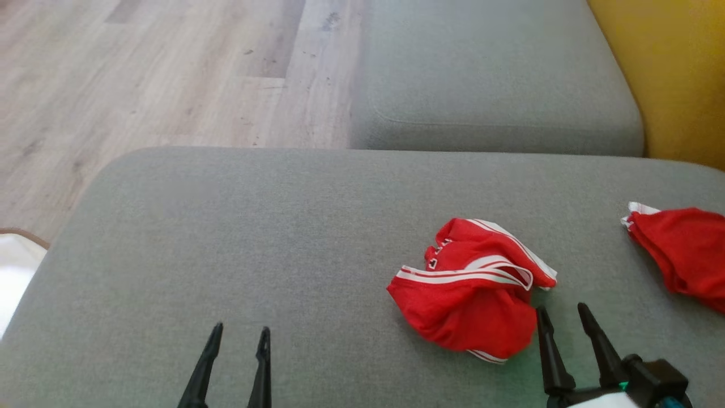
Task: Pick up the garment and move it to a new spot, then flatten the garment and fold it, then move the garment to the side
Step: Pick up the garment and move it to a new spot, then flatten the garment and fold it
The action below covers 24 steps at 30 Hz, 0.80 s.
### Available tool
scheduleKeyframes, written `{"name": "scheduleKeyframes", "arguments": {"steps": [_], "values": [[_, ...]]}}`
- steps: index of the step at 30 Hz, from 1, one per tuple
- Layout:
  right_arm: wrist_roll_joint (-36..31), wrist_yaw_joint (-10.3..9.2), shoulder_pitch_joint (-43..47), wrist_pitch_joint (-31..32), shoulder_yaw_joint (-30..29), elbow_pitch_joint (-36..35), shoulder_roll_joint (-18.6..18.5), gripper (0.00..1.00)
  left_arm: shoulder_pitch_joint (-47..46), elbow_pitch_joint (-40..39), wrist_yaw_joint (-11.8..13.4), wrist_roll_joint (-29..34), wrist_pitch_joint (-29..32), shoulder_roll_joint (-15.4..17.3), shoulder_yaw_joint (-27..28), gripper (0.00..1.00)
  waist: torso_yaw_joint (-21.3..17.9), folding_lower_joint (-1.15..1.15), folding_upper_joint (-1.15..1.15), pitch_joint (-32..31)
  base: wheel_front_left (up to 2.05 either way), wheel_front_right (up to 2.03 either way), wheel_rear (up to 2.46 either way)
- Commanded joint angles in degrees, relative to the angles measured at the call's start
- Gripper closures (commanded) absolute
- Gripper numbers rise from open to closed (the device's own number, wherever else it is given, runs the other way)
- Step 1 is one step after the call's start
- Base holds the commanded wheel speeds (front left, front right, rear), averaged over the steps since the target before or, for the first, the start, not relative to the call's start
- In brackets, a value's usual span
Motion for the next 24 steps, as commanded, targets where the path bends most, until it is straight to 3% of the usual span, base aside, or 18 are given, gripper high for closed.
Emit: {"name": "scheduleKeyframes", "arguments": {"steps": [1,24], "values": [[-0.35,0.37,-1.56,-0.62,1.48,-1.58,-0.38,0.0,-1.99,-2.03,-0.6,0.5,-0.54,-1.19,2.87,0.0,0.47,0.01,-0.01,-0.3,0.0,0.0,0.0],[-1.2,0.37,-1.44,-0.62,2.03,-1.12,-0.23,0.0,-0.38,0.71,-5.49,4.15,-0.54,-5.94,9.38,0.0,-0.89,0.01,-0.01,-0.99,0.0,0.0,0.0]]}}
